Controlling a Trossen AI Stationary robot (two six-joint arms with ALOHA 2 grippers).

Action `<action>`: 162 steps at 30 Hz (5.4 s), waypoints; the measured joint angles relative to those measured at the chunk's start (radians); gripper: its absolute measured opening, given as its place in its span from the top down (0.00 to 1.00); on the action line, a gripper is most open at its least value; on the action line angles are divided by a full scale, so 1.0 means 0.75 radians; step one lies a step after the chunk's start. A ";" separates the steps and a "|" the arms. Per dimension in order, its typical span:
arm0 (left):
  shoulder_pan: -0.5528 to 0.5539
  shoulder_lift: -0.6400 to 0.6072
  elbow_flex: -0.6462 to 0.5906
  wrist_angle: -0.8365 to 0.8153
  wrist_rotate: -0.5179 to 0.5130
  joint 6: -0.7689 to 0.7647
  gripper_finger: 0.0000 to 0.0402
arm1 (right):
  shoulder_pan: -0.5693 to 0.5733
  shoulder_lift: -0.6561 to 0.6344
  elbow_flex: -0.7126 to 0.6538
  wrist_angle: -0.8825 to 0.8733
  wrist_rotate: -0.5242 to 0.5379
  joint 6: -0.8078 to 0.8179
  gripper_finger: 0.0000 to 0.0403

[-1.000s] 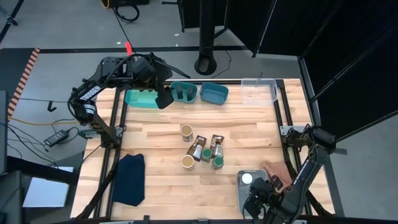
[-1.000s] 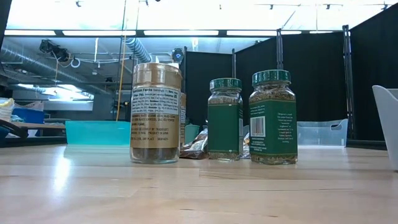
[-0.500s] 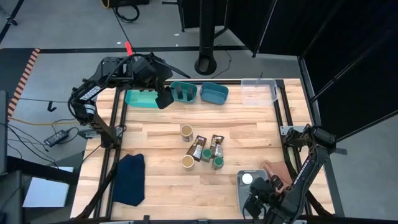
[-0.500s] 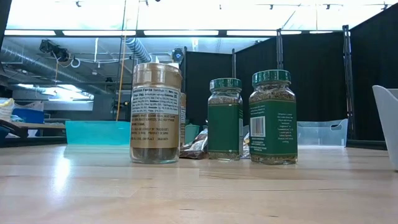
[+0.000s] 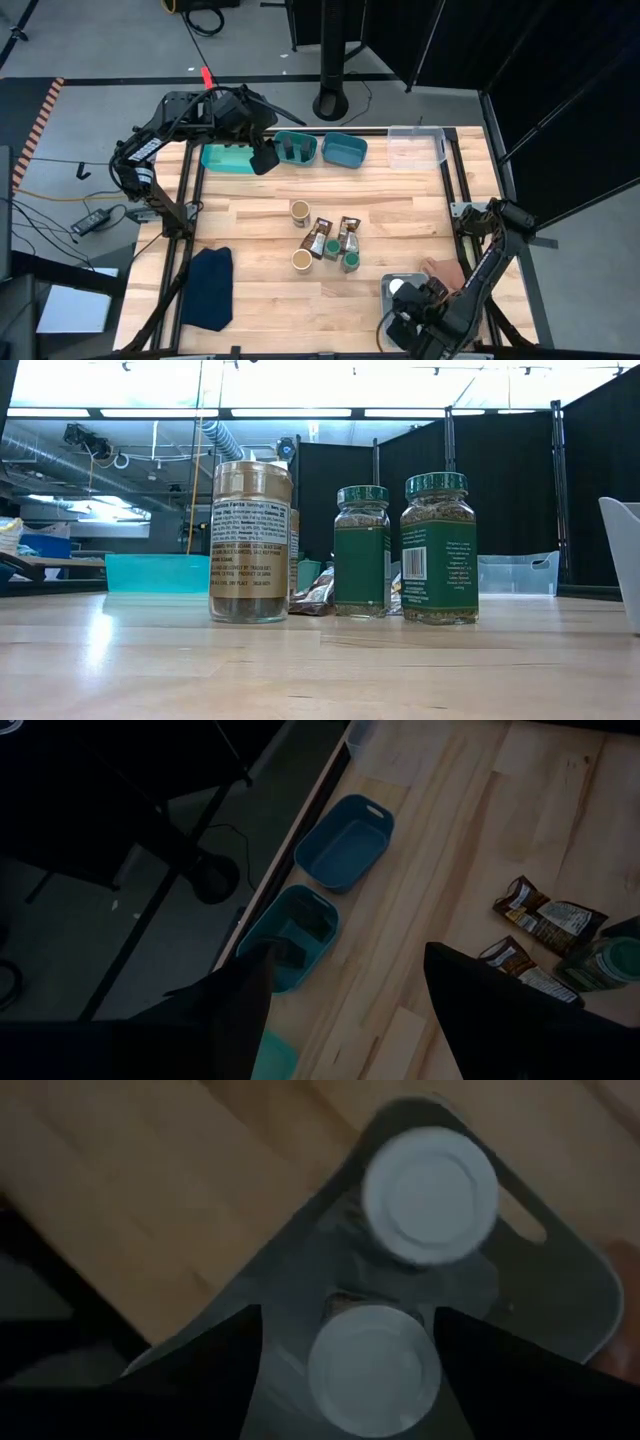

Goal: Sort spices by type
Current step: Put the right green seasoning bottle into the blue bin

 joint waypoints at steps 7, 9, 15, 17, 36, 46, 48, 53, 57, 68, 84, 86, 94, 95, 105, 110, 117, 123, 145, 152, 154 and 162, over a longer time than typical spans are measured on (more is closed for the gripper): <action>0.000 0.000 0.000 -0.003 0.141 0.002 0.34 | -0.101 -0.001 0.186 -0.234 -0.013 -0.278 0.27; 0.000 0.000 0.000 -0.010 0.178 0.014 0.34 | -0.134 -0.001 0.240 -0.313 -0.012 -0.358 0.28; 0.019 -0.021 0.001 -0.082 0.183 0.073 0.34 | -0.274 -0.029 0.291 -0.376 0.069 -0.701 0.29; 0.046 -0.039 0.000 -0.079 0.186 0.077 0.34 | -0.334 -0.036 0.291 -0.379 0.087 -0.829 0.29; 0.227 -0.238 0.001 -0.078 0.390 0.030 0.34 | -0.657 -0.041 0.039 0.252 0.004 -1.527 0.34; 0.227 -0.250 -0.017 -0.064 0.428 0.000 0.34 | -0.663 -0.187 -0.217 0.619 -0.079 -1.624 0.32; 0.227 -0.260 -0.057 -0.061 0.428 -0.012 0.34 | -0.677 -0.236 -0.330 0.769 -0.130 -1.643 0.32; 0.227 -0.297 -0.203 -0.027 0.428 -0.046 0.34 | -0.718 -0.338 -0.521 0.946 -0.154 -1.585 0.32; 0.227 -0.323 -0.324 0.066 0.428 -0.061 0.34 | -0.740 -0.361 -0.563 0.989 -0.146 -1.603 0.32; 0.227 -0.336 -0.577 0.211 0.428 -0.070 0.34 | -0.785 -0.346 -0.564 0.991 -0.213 -1.730 0.33; 0.227 -0.335 -0.671 0.235 0.427 -0.072 0.34 | -0.785 -0.345 -0.728 1.255 -0.245 -1.651 0.33; 0.227 -0.335 -0.671 0.237 0.427 -0.072 0.34 | -0.785 -0.345 -0.729 1.256 -0.227 -1.654 0.35; 0.227 -0.335 -0.671 0.237 0.427 -0.072 0.34 | -0.786 -0.346 -0.735 1.234 -0.177 -1.652 0.45; 0.227 -0.335 -0.671 0.237 0.427 -0.072 0.34 | -0.786 -0.347 -0.740 1.236 -0.167 -1.643 0.46; 0.227 -0.335 -0.671 0.233 0.426 -0.072 0.34 | -0.784 -0.350 -0.743 1.204 -0.085 -1.459 0.48; 0.227 -0.335 -0.671 0.233 0.427 -0.069 0.34 | -0.784 -0.366 -0.693 1.147 -0.099 -1.423 0.48; 0.227 -0.342 -0.671 0.235 0.439 -0.034 0.34 | -0.826 -0.544 -0.651 1.038 -0.087 -1.410 0.48; 0.226 -0.355 -0.671 0.236 0.442 -0.027 0.34 | -0.958 -0.748 -0.648 0.917 0.039 -1.441 0.48; 0.227 -0.379 -0.670 0.233 0.412 0.003 0.34 | -1.851 -0.488 -0.647 1.401 -0.318 -1.929 0.48; 0.227 -0.379 -0.670 0.233 0.411 0.002 0.34 | -1.943 -0.255 -0.439 1.384 -0.377 -2.030 0.48; 0.227 -0.379 -0.670 0.234 0.410 0.002 0.34 | -1.954 -0.189 -0.348 1.353 -0.379 -2.055 0.48; 0.227 -0.378 -0.670 0.234 0.382 0.001 0.34 | -1.982 0.014 -0.100 1.133 -0.376 -2.146 0.48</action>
